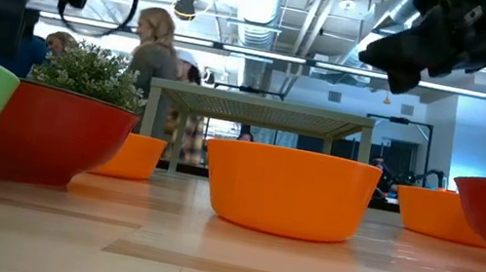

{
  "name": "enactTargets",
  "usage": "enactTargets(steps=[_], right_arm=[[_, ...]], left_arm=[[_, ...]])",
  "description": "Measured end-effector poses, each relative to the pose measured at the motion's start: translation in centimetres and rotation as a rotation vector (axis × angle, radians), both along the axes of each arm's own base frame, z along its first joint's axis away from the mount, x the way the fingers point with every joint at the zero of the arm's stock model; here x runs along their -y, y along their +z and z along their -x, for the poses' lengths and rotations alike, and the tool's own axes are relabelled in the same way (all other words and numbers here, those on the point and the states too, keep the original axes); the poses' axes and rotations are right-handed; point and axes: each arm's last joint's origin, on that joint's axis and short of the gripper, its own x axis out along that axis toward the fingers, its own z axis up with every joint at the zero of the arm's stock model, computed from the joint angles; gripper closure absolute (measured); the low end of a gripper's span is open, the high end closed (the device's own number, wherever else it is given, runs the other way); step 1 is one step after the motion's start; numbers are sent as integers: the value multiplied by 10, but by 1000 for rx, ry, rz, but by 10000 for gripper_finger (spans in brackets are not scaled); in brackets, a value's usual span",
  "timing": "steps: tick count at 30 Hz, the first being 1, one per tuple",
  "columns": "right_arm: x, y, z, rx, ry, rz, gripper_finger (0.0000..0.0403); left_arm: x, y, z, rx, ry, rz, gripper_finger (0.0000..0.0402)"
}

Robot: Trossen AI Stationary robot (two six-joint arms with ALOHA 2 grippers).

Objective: Pick & Place Mini bowls
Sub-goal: Put the green bowl on the shelf

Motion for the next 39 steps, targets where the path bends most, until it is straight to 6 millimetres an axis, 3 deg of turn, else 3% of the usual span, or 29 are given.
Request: enactTargets(steps=[10,26,34,39], right_arm=[[0,17,-6,70,0,0,310],[5,23,-7,132,-14,50,310],[4,23,-7,133,-11,52,310],[4,23,-7,132,-11,51,310]], left_arm=[[3,-36,-11,-199,46,-44,317],[1,-42,-13,-213,74,-126,317],[-1,-56,-5,-258,72,-139,318],[-3,-64,0,-284,57,-152,360]])
